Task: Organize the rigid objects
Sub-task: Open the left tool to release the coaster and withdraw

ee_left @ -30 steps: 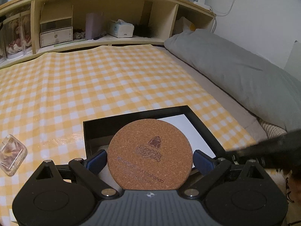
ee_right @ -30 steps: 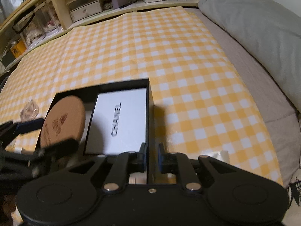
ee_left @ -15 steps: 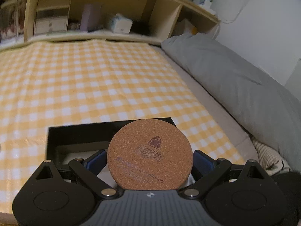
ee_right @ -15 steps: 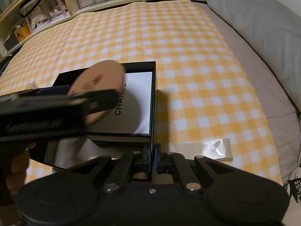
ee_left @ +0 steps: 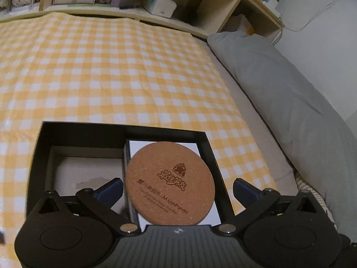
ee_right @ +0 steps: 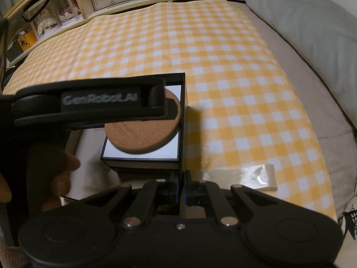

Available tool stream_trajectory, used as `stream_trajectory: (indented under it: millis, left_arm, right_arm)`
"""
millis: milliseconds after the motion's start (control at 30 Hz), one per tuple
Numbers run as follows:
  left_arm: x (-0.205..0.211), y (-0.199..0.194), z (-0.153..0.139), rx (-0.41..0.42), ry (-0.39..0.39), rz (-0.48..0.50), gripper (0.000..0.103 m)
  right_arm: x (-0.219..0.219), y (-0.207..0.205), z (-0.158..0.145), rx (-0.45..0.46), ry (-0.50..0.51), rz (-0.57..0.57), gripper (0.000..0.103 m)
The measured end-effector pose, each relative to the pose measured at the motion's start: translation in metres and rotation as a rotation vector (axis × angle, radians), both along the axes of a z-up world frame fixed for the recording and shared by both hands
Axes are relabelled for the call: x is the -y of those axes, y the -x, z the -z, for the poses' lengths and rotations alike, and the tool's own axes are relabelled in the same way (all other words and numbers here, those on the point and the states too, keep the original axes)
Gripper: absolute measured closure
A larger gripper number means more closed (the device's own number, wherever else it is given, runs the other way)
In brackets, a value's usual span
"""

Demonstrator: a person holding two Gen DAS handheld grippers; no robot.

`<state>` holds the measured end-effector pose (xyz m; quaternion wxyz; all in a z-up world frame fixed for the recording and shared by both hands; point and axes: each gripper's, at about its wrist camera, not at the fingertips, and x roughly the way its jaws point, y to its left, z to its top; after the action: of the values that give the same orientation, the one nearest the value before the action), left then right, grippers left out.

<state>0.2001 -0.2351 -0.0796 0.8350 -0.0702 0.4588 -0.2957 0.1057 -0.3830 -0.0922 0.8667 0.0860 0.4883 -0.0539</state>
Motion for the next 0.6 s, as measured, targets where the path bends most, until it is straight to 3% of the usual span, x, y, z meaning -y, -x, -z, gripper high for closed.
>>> stream_trajectory:
  millis: [600]
  left_arm:
    - [-0.053, 0.038, -0.056, 0.133, -0.076, -0.049, 0.000]
  right_arm:
    - [0.001, 0.000, 0.002, 0.006, -0.015, 0.014, 0.098]
